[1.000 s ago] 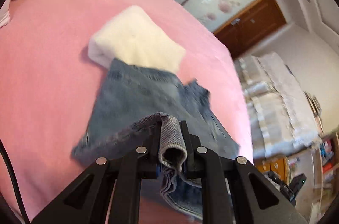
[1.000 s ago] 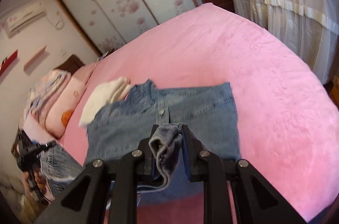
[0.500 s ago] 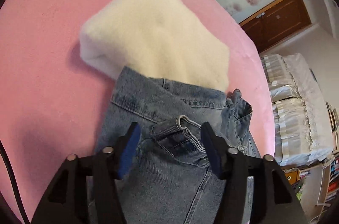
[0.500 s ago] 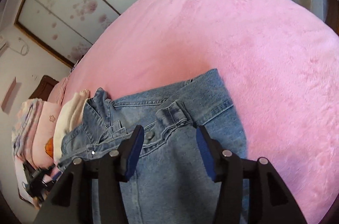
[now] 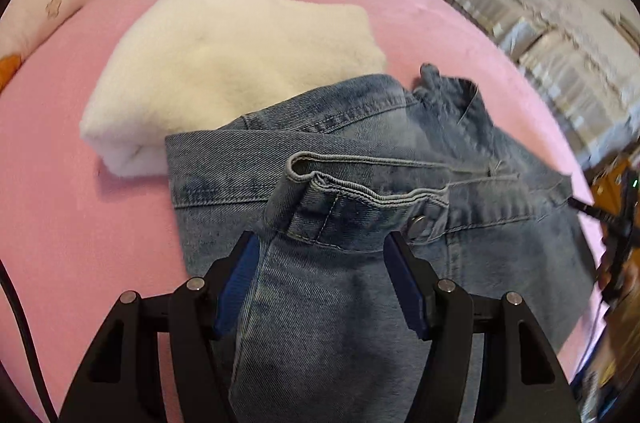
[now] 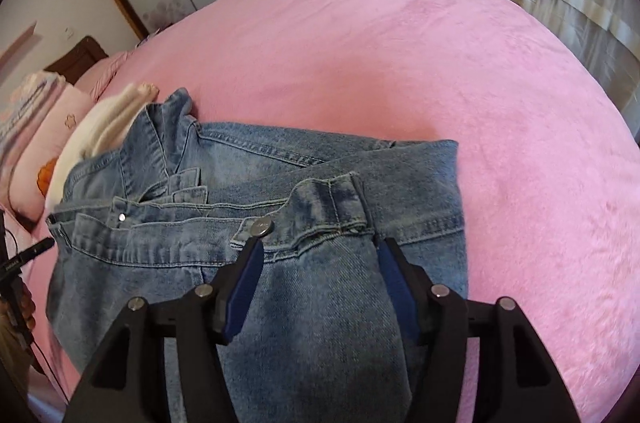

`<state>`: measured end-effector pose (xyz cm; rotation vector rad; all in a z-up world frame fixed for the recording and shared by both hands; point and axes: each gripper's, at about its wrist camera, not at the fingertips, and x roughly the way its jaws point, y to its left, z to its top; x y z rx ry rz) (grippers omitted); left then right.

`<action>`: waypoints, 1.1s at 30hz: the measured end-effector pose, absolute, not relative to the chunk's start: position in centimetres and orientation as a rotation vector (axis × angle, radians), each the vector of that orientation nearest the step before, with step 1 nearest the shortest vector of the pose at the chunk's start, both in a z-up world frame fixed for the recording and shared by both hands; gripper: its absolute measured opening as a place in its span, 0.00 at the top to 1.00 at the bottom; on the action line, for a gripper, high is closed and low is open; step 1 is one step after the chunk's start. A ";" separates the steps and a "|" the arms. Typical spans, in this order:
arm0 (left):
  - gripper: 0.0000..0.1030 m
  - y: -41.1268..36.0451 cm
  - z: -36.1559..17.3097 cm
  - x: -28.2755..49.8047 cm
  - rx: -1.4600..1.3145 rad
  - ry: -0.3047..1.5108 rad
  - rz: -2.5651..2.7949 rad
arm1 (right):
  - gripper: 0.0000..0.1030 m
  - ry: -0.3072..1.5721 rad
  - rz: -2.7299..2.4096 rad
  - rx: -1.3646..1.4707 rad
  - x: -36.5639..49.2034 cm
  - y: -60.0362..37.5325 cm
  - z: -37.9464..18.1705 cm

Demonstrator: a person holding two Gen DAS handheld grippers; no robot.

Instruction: Fold large clothes

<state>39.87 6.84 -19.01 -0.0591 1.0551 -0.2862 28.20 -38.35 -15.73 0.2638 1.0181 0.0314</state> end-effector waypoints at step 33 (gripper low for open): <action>0.88 4.7 -17.0 38.7 0.071 0.889 -0.011 | 0.74 0.837 -0.071 0.014 25.8 -36.2 -10.1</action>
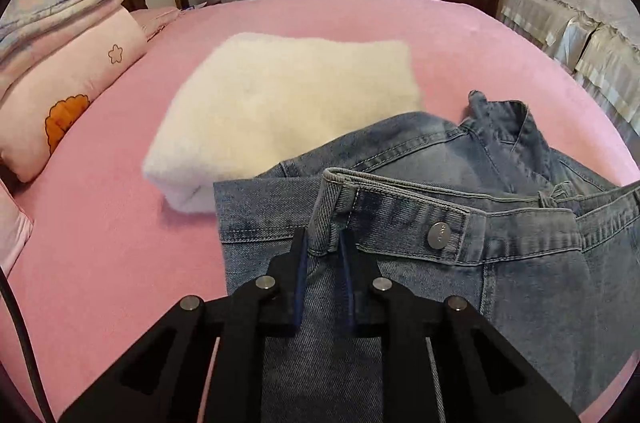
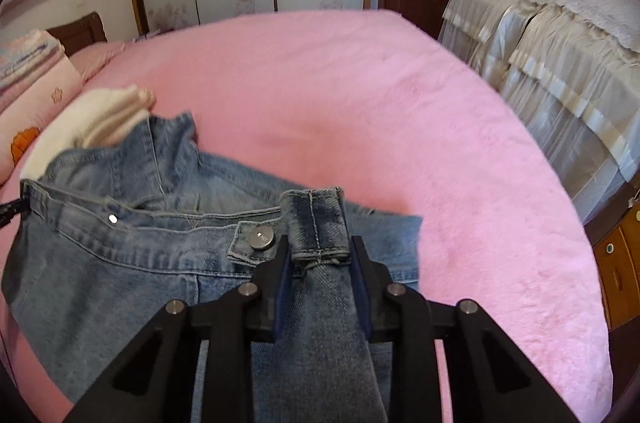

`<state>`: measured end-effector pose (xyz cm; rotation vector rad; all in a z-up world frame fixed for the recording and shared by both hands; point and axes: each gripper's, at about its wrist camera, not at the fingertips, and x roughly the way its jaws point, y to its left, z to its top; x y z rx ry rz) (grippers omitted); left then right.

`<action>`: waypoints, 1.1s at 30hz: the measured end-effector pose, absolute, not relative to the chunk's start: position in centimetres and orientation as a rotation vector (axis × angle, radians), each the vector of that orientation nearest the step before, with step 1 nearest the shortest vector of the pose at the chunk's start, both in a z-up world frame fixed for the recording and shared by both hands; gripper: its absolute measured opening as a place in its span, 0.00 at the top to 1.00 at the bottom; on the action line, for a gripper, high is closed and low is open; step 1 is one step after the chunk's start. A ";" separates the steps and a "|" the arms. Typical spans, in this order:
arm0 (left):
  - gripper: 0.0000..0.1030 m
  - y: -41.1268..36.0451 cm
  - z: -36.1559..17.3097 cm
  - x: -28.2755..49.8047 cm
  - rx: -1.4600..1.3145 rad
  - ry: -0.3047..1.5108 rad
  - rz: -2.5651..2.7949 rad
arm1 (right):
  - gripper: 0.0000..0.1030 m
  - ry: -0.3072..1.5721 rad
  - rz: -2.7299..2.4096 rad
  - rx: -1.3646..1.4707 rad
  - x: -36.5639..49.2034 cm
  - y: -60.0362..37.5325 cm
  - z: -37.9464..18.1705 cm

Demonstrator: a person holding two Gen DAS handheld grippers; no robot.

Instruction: Fold large clothes

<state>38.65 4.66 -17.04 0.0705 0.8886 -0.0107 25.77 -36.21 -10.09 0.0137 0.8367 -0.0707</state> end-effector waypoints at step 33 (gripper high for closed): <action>0.84 3.4 -18.4 45.8 -0.028 0.760 0.127 | 0.64 0.901 -0.276 0.088 36.1 -39.1 -16.4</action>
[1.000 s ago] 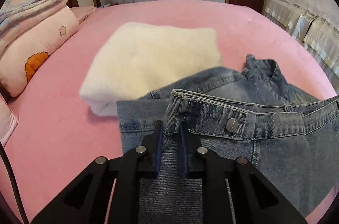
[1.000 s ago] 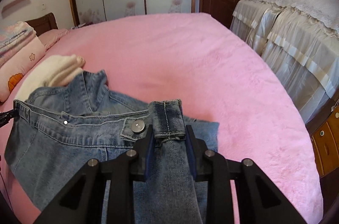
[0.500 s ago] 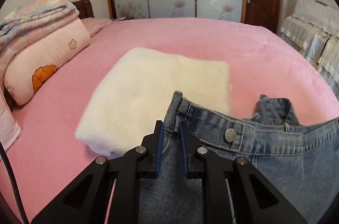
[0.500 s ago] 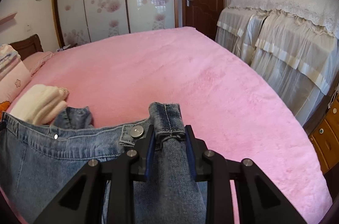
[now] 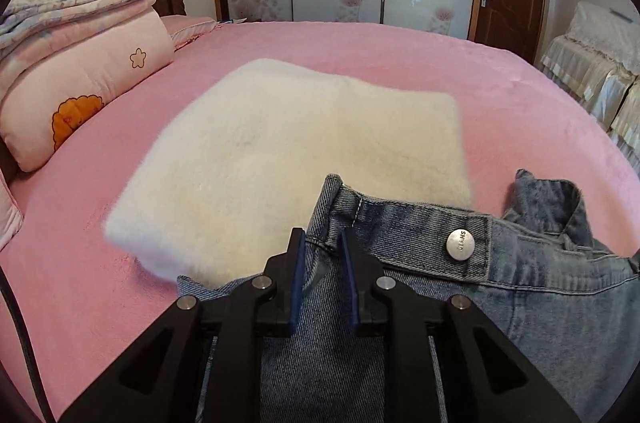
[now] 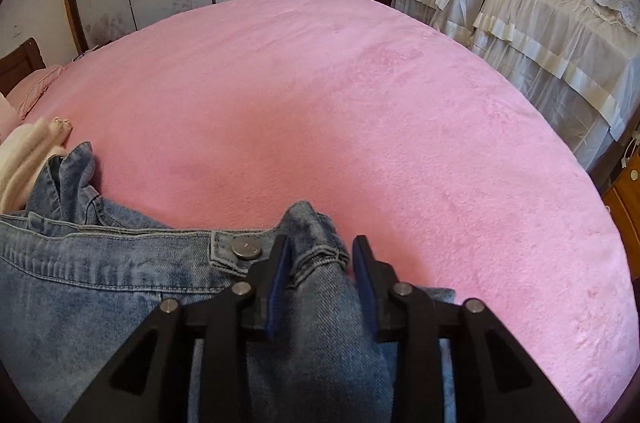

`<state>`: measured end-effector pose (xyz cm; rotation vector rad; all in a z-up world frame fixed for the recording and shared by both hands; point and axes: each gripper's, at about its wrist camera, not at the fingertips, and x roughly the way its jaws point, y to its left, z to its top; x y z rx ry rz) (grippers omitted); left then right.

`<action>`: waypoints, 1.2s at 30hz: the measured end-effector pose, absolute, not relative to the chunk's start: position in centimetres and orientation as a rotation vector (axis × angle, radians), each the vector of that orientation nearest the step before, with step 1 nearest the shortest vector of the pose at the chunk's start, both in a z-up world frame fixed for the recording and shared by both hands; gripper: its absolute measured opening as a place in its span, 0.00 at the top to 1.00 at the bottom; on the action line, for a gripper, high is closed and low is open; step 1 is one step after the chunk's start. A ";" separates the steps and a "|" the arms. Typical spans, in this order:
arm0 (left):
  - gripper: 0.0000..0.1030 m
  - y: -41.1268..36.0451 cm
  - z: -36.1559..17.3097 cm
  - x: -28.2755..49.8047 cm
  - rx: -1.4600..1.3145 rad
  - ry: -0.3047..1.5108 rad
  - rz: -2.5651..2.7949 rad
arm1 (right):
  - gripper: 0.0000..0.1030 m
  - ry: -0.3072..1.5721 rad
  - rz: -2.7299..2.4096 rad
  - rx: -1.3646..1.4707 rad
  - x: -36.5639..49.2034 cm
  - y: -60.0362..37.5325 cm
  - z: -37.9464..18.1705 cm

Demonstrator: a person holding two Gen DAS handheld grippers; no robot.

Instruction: Fold large clothes

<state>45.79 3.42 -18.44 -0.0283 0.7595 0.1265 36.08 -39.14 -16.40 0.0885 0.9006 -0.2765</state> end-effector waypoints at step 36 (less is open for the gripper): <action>0.99 -6.5 -21.1 45.8 0.259 0.851 -0.145 | 0.51 0.945 -0.059 -0.105 28.8 -29.9 -18.2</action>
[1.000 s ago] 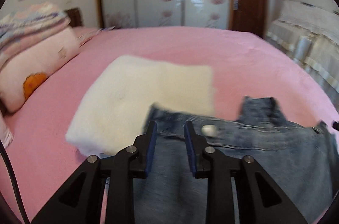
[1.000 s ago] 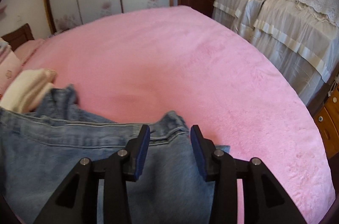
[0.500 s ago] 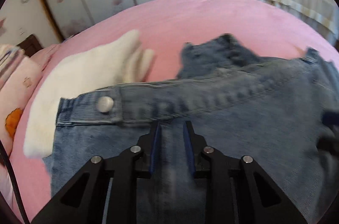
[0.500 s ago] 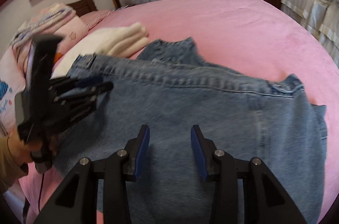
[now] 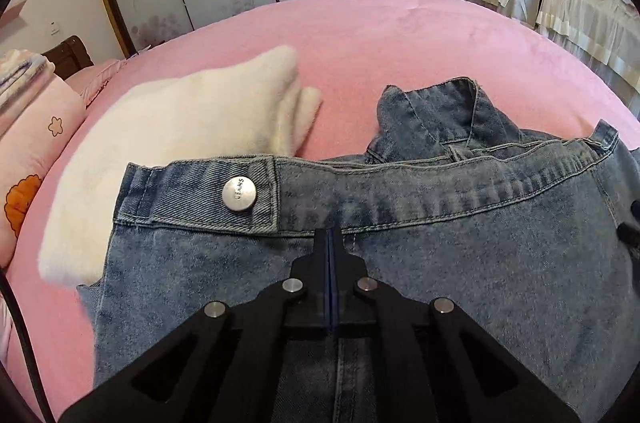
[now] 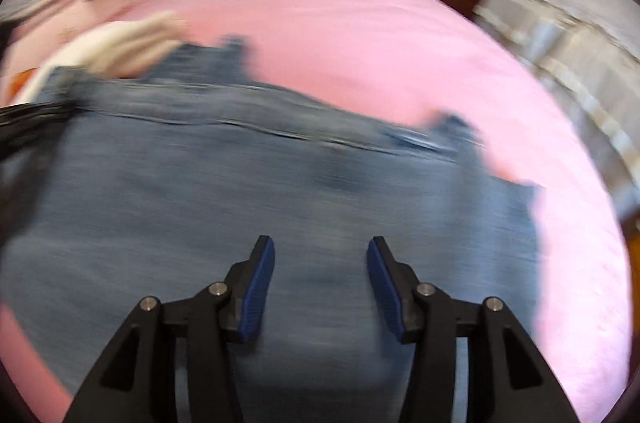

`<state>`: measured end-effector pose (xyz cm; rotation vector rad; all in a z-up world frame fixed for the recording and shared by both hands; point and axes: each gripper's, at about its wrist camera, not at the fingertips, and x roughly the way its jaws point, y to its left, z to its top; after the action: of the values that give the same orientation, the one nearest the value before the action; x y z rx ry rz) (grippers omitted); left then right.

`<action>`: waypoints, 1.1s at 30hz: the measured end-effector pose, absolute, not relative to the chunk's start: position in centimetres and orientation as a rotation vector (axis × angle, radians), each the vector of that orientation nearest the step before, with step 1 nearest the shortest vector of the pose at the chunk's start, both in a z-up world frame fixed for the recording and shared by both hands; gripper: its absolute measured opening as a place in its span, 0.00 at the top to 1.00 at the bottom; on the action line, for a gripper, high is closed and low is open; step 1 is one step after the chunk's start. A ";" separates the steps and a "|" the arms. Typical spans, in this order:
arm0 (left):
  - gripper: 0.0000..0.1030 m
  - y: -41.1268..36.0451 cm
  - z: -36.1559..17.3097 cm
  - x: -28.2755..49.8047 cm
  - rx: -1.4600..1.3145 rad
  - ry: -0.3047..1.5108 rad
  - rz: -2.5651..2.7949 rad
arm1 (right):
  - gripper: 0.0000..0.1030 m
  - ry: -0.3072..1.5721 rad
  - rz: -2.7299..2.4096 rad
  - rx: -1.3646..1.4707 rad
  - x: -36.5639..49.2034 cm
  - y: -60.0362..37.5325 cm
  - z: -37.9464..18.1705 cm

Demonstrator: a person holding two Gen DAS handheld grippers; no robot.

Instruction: Fold large clothes

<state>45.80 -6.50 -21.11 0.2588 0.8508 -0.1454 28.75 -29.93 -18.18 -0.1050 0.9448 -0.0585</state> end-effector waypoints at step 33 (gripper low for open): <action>0.21 -5.0 -1.0 27.2 0.160 0.835 -0.164 | 0.35 0.817 0.005 0.118 15.8 -23.5 1.5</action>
<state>27.21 -5.00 -0.99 0.1597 0.8346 -0.1637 15.83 -23.48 1.48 0.1184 0.8166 0.0047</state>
